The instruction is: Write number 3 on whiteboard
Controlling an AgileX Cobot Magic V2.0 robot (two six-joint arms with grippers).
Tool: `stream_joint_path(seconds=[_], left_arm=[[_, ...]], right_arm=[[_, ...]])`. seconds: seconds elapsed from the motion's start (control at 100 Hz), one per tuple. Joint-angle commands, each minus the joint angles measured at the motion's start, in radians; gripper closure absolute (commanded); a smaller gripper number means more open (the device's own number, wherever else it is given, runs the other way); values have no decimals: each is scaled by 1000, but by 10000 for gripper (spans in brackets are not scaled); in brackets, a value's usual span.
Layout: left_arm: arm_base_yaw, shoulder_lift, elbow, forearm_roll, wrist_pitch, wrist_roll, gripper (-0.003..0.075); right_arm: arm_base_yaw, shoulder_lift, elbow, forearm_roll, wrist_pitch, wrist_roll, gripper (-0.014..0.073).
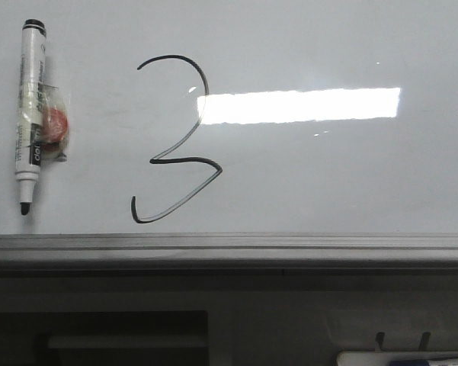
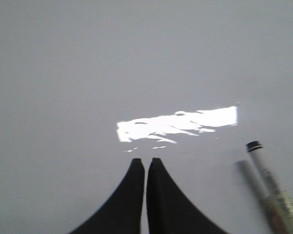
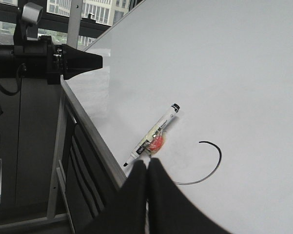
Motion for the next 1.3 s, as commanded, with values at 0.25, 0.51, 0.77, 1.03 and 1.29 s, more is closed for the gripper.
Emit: stream_joint_path(seconds=[0.25,0.51,0.77,1.03,1.29], left_arm=[[212,-88,45,135,16,-34,741],[212,-142,113,189,144,-163,741],[213,-169,115,268,407,-335,741],[213,-169,115,281,411,-361,741],[213,-169,115,261,413,-361,741]], right_arm=[[-1,4,-27,-8,-88,0,641],[-1,4,-27,-8,-88,0,641],[-1,4,-27,-8,-88,0,641],[-1,4,-27,-8,-88,0,641],[-1,4,-27,-8,-88,0,641]])
